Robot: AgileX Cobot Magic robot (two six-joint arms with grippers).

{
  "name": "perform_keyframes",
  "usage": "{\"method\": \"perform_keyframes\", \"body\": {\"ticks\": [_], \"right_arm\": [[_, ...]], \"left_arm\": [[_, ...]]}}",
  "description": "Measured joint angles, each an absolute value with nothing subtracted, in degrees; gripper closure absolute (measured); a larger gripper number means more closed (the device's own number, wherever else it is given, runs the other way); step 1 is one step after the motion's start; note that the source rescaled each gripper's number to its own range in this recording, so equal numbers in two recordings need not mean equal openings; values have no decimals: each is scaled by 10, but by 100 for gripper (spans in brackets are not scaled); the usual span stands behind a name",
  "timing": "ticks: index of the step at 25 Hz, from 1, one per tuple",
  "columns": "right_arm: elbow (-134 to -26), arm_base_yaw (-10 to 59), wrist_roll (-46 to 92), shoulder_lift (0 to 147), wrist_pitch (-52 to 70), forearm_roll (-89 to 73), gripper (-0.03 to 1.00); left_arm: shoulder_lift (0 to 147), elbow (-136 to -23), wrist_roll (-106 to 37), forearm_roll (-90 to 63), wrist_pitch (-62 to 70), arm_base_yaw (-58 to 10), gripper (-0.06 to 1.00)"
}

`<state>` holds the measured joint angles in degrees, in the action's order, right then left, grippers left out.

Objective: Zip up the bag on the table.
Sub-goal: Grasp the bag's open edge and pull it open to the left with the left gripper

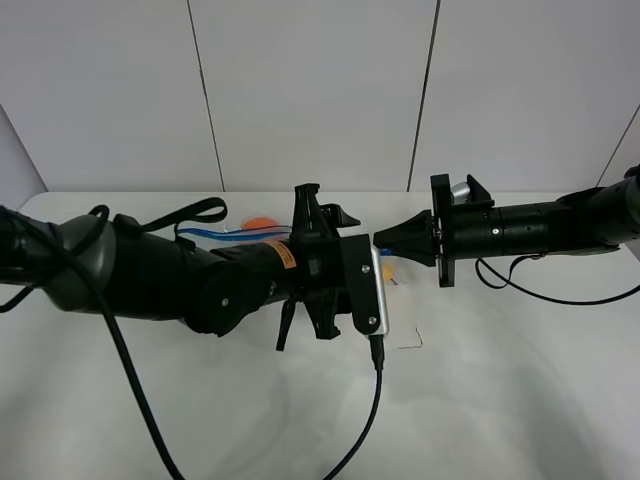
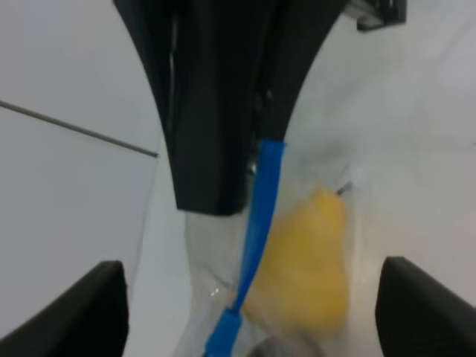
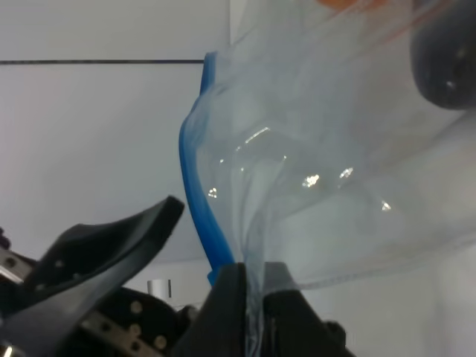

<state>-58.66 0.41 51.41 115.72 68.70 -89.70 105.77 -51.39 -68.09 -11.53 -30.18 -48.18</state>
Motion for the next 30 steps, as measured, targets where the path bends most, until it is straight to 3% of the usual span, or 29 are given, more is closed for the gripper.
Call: {"method": "perform_keyframes", "body": {"ticks": [9,17,22,30], "right_arm": [[-587,4,514,1157,687,-897,96],[-587,4,514,1157,687,-897,96],[-587,4,514,1157,687,-897,96],[-587,4,514,1157,687,-898,96]], "left_arm": [[1058,-496,-684,-116,-364,-480,35],[1058,-496,-681,-116,-364,-480,45],[1058,-496,-681,-116,-362,-480,67],[1058,-496,-681,-116,-358,-480,76]]}}
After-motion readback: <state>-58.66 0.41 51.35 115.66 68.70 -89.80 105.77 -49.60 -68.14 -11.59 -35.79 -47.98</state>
